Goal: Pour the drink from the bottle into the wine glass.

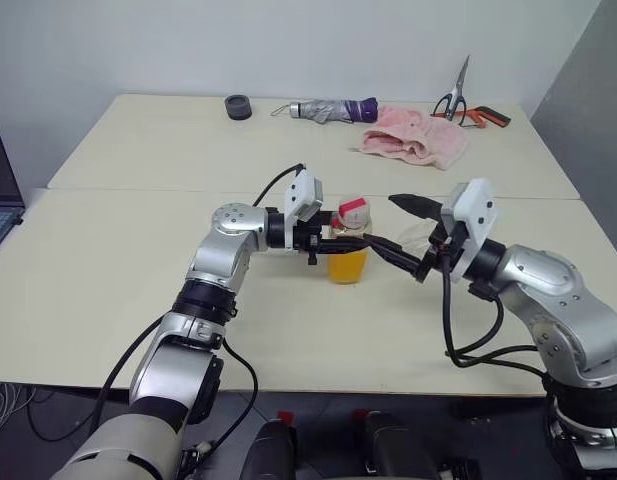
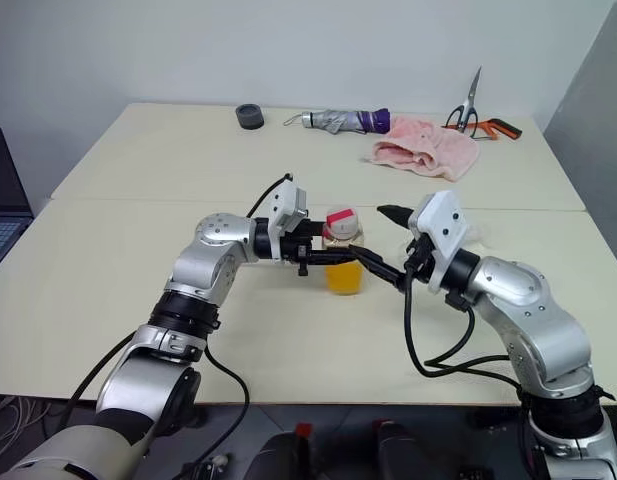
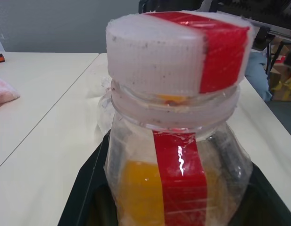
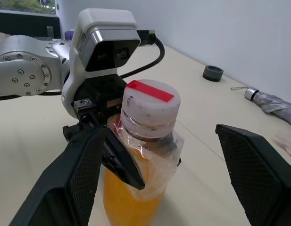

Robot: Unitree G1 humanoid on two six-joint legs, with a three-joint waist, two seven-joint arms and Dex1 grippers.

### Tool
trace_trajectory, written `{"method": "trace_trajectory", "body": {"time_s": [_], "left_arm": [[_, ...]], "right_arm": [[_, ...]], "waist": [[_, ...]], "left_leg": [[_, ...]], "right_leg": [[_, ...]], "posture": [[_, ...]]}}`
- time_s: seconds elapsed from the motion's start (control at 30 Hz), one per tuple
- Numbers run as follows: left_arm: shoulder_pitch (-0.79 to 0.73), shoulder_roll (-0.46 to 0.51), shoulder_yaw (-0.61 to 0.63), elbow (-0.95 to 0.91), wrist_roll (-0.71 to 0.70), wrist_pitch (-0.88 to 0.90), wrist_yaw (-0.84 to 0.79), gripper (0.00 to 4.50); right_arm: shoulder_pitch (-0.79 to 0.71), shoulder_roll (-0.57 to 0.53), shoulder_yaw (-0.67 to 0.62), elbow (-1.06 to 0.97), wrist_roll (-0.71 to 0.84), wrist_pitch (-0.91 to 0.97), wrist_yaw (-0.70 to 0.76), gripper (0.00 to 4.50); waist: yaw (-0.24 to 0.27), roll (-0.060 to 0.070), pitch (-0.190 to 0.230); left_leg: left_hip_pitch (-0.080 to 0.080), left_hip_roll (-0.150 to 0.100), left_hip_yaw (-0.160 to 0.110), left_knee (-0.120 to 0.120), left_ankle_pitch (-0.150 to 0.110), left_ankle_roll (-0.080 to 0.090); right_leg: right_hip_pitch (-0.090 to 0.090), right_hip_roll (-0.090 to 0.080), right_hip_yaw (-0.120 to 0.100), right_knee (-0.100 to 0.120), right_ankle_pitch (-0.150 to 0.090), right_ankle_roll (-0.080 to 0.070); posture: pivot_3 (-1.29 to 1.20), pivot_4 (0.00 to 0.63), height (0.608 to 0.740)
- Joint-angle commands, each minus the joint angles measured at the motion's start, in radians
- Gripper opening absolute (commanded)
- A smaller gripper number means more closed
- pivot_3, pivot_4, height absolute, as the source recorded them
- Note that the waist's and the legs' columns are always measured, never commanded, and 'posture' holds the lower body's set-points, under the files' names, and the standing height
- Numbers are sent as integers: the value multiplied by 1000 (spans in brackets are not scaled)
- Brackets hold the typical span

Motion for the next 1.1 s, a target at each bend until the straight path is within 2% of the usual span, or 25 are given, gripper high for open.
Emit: {"method": "trace_trajectory", "body": {"time_s": [0.03, 0.4, 1.1], "left_arm": [[-22, 1, 16, -48, -22, -14, -7, 1825], [-21, 6, 15, -50, -18, -16, -9, 1825], [-18, 7, 15, -53, -19, -16, -7, 1824]], "right_arm": [[-30, 15, 2, 11, -26, -45, -10, 3929], [-65, 60, 3, 23, -11, -51, -1, 3929], [-99, 80, 32, 71, -92, -84, -1, 3929]], "waist": [[0, 0, 0], [0, 0, 0], [0, 0, 0]], "left_leg": [[0, 0, 0, 0, 0, 0], [0, 0, 0, 0, 0, 0], [0, 0, 0, 0, 0, 0]], "right_leg": [[0, 0, 0, 0, 0, 0], [0, 0, 0, 0, 0, 0], [0, 0, 0, 0, 0, 0]], "posture": [[0, 150, 740], [0, 150, 740], [0, 150, 740]]}}
